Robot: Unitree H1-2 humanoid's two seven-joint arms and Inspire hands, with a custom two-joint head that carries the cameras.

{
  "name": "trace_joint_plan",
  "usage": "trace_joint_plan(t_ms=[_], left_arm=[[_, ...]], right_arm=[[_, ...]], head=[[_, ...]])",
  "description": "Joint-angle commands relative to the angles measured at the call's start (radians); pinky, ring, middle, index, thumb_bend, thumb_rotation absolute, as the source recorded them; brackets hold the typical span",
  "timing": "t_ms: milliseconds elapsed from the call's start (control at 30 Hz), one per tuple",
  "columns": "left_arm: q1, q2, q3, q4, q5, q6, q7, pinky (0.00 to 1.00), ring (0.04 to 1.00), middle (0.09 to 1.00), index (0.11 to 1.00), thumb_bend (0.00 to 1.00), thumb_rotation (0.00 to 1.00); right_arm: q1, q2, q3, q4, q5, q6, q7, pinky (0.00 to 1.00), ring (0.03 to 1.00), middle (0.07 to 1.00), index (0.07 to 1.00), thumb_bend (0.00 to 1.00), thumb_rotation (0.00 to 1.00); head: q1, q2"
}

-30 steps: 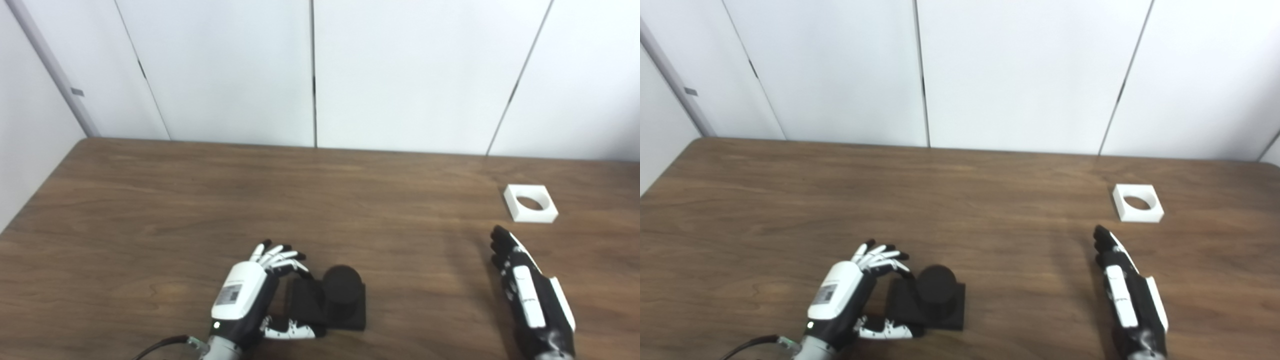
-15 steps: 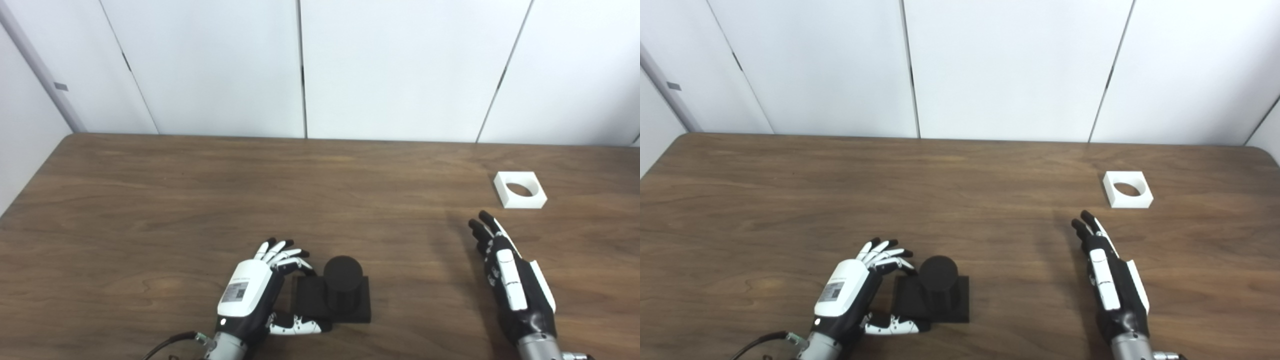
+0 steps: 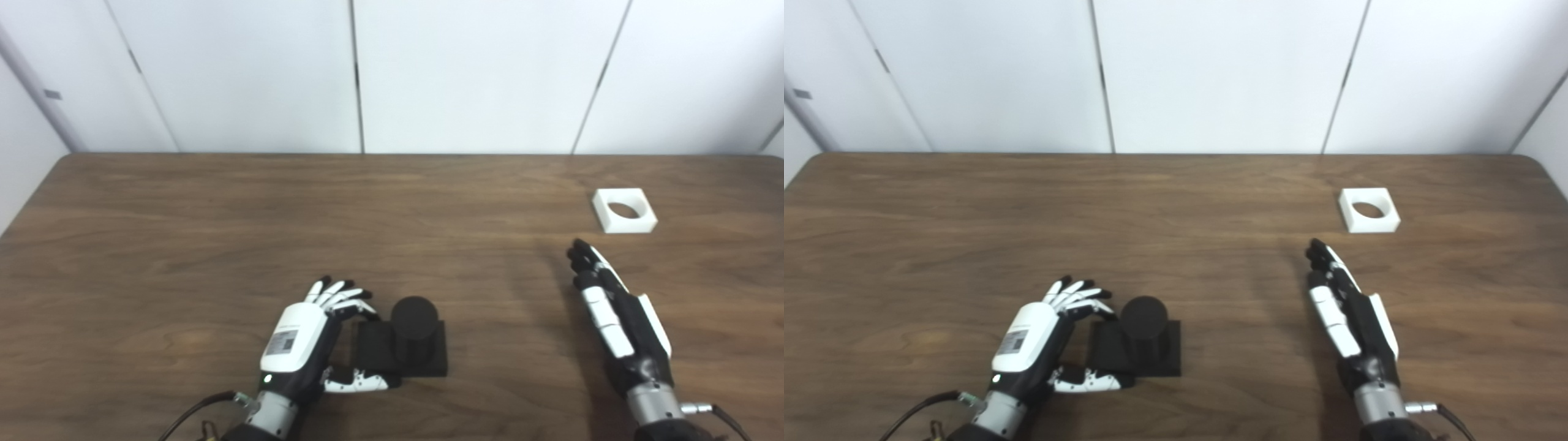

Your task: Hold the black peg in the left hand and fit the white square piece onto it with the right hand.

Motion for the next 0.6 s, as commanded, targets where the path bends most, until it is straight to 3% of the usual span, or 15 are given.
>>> trace_joint_plan(t_ms=[0,67,200,300,567], left_arm=[[0.020,0.016,-0.014,0.046,0.018,0.005,-0.039,1.00,0.906,0.814,0.484,0.52,0.05],[0.020,0.020,-0.012,0.052,0.012,0.003,-0.038,1.00,0.907,0.816,0.484,0.52,0.06],[0.019,0.033,-0.004,0.071,-0.001,-0.016,-0.026,1.00,0.901,0.814,0.484,0.52,0.05],[0.018,0.040,0.004,0.083,-0.007,-0.034,-0.019,1.00,0.900,0.813,0.484,0.52,0.05],[0.024,0.046,0.015,0.102,-0.018,-0.063,-0.013,1.00,0.898,0.815,0.484,0.52,0.05]], right_arm=[[-0.073,-0.072,-0.023,-0.052,-0.097,0.031,0.003,0.92,0.937,0.928,0.888,0.58,0.46],[-0.112,-0.122,-0.024,-0.050,-0.164,0.061,0.019,0.87,0.909,0.914,0.877,0.62,0.39],[-0.204,-0.226,0.000,-0.051,-0.302,0.156,0.074,0.98,0.978,0.949,0.876,0.72,0.28],[-0.262,-0.275,0.022,-0.047,-0.377,0.213,0.113,0.99,0.998,0.961,0.868,0.80,0.23],[-0.414,-0.371,0.066,0.069,-0.499,0.220,0.191,0.96,1.000,0.984,0.850,0.93,0.15]], head=[[-0.007,-0.003],[-0.025,-0.007],[-0.091,-0.016],[-0.130,-0.024],[-0.168,-0.042]])
